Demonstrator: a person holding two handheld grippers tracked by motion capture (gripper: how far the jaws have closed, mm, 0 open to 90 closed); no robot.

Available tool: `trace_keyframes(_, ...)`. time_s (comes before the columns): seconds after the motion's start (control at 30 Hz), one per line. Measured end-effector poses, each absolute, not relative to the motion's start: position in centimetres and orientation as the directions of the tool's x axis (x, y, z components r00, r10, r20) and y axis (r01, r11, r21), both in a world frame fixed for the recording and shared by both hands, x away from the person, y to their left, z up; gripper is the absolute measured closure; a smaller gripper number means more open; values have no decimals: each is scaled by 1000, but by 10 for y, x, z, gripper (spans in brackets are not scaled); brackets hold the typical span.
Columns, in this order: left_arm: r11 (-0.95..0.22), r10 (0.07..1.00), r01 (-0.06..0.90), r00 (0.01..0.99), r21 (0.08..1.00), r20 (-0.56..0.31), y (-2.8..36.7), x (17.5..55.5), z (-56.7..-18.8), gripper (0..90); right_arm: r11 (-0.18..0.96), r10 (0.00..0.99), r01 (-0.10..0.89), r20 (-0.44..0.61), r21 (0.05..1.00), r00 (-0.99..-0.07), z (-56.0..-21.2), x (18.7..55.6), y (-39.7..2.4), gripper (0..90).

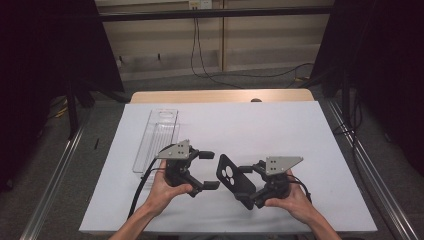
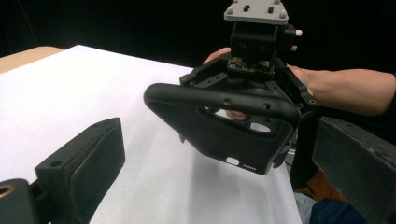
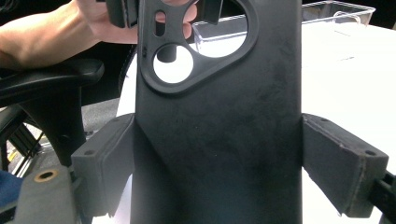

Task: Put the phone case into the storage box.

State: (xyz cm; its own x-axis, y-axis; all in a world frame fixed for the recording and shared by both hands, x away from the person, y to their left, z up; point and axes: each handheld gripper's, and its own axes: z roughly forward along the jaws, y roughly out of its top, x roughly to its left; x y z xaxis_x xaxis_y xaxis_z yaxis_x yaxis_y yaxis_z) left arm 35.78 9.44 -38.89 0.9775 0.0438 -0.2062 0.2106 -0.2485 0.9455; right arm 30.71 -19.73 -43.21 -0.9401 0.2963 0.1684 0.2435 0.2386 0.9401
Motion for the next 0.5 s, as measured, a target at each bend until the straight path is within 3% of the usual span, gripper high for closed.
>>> trace_keyframes(0.5,-274,-5,225,972,935,-236,83,362,-390,23,244,279,243,173,939,-945,-433,307,-195,144)
